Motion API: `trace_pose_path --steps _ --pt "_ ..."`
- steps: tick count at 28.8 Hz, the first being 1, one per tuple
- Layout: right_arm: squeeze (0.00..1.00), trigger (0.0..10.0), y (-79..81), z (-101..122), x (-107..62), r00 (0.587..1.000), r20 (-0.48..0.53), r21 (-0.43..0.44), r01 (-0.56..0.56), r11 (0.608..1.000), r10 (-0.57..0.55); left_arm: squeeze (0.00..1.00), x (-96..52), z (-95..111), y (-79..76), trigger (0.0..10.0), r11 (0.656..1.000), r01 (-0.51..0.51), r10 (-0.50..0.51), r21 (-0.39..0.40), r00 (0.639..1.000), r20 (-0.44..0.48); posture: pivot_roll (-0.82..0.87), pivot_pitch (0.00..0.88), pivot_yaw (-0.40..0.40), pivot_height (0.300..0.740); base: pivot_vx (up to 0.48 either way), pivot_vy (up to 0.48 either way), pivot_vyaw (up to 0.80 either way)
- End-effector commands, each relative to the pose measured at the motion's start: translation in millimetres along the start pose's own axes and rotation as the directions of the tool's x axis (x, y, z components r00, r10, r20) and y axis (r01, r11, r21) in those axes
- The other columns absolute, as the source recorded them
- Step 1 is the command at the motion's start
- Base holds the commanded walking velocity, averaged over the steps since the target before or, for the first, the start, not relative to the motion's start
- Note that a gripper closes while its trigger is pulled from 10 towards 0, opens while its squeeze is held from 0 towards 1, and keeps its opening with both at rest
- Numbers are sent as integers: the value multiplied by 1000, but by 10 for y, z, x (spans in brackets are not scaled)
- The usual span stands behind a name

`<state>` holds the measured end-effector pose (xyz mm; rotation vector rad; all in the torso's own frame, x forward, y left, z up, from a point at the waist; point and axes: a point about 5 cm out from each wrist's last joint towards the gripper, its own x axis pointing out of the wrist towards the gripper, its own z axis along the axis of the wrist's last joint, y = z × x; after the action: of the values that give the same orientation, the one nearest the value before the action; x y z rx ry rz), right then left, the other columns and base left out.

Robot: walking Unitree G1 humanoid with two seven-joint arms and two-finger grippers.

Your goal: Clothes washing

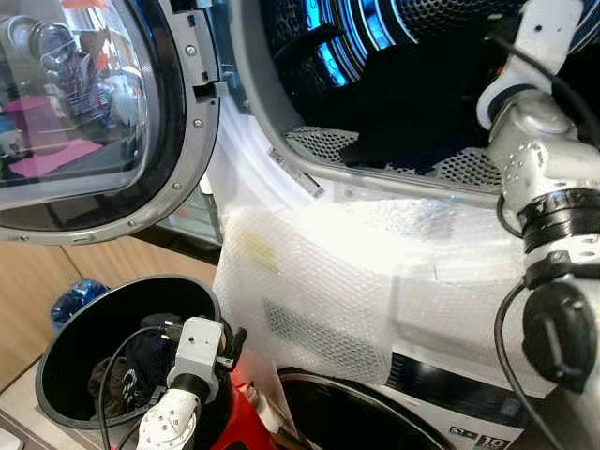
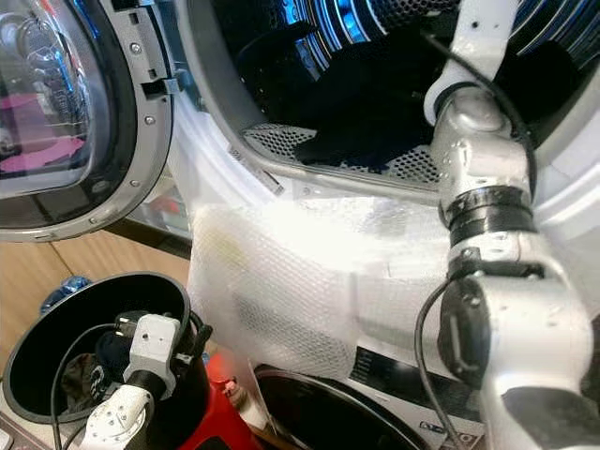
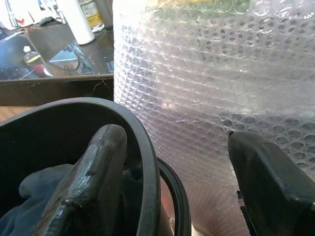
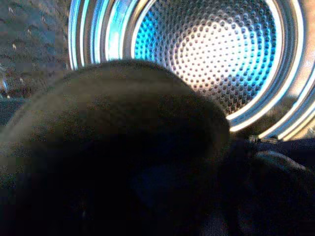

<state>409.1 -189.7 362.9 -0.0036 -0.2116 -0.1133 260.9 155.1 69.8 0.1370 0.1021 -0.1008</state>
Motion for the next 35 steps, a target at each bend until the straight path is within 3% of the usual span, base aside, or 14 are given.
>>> trace_pose_path --steps 1,6,12,14,18,21,25,27,35 --pt "0 10000 47 135 -106 999 41 9 -22 1000 22 0 -28 -43 22 10000 1000 -1 1 9 1000 -16 -70 0 78 740 0 0 0" --pt "0 10000 79 239 -404 988 78 -80 -129 988 135 0 -37 -44 23 10000 1000 6 -6 22 1000 -17 -74 0 79 740 0 0 0" --pt "0 10000 -5 192 -589 992 57 -173 -101 980 113 0 -46 -65 34 10000 1000 4 -4 24 1000 -24 -82 0 78 740 0 0 0" --pt "0 10000 58 104 -692 984 28 -264 -161 951 175 0 -46 -62 33 10000 1000 6 -5 26 1000 -22 -81 0 78 740 0 0 0" --pt "0 10000 120 87 -821 973 9 -288 -220 932 232 0 -43 -59 37 10000 1000 6 -6 28 1000 -21 -79 0 81 740 0 0 0" --pt "0 10000 163 41 -928 957 -41 -338 -285 897 289 0 -41 -51 44 10000 999 7 -6 33 1000 -19 -80 0 82 740 0 0 0" --pt "0 10000 183 4 -943 949 -51 -337 -311 889 312 0 -35 -48 45 10000 999 6 -5 32 1000 -18 -81 0 84 740 0 0 0" --pt "0 10000 229 -45 -942 929 -59 -347 -362 865 365 0 -18 -31 33 10000 999 10 -10 35 1000 -10 -76 0 76 740 0 0 0" --pt "0 10000 284 -116 -814 919 -71 -259 -393 882 388 0 -23 19 32 10000 1000 -23 23 18 1000 20 -82 2 46 740 0 0 0"
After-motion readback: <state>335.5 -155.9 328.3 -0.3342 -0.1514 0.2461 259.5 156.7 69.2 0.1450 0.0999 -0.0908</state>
